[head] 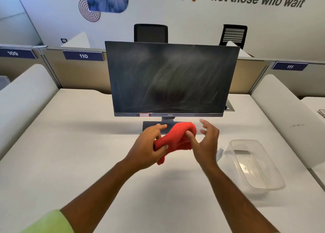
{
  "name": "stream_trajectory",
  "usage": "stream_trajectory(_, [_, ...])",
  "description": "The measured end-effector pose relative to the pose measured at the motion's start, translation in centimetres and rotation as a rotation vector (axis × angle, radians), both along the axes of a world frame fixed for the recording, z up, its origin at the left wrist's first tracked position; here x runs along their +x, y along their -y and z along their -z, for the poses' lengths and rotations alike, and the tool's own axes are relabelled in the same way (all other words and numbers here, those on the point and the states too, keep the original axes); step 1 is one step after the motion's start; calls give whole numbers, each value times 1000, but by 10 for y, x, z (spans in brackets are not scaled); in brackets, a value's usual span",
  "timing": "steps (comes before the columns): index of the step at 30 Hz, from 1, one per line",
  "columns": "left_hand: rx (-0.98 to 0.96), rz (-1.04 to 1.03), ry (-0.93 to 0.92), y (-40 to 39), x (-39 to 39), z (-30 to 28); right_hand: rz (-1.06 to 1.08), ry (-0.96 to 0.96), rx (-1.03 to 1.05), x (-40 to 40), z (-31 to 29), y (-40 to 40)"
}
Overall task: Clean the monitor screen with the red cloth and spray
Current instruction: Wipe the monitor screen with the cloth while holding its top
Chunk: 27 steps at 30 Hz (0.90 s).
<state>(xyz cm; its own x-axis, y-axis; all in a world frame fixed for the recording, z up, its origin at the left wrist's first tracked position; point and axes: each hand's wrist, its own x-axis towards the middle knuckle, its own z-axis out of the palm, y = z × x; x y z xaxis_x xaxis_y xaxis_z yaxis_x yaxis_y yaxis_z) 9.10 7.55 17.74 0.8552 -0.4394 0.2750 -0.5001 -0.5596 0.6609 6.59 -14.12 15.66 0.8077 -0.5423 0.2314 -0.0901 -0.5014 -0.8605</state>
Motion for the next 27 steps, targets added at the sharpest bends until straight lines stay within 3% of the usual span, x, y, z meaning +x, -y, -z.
stream_trajectory(2, [-102, 5, -142, 16, -8, -4, 33, -152, 281, -4, 2, -18])
stream_trajectory(5, [-103, -31, -273, 37, -23, 2, -115, -427, 875, -13, 4, -45])
stream_trajectory(7, [-70, -21, -319, 47, -35, 9, -161, -451, 1234, -16, 7, -52])
stream_trajectory(10, [-61, 23, -340, 51, -45, 13, -187, -373, 1457, -17, 15, -54])
stream_trajectory(14, [-172, 197, -437, 38, -43, 7, -296, -264, 1580, -14, 15, -45])
stream_trajectory(16, [-284, 223, -391, 23, -37, 1, -354, -209, 1611, -7, 10, -41])
stream_trajectory(21, [-440, -116, -114, -27, 15, -9, -384, -80, 1540, 26, -13, -41])
stream_trajectory(24, [-464, -348, -62, -65, 63, -25, -395, -63, 1411, 54, -38, -43])
stream_trajectory(27, [-419, -447, 13, -103, 113, -53, -441, -4, 1203, 88, -67, -49])
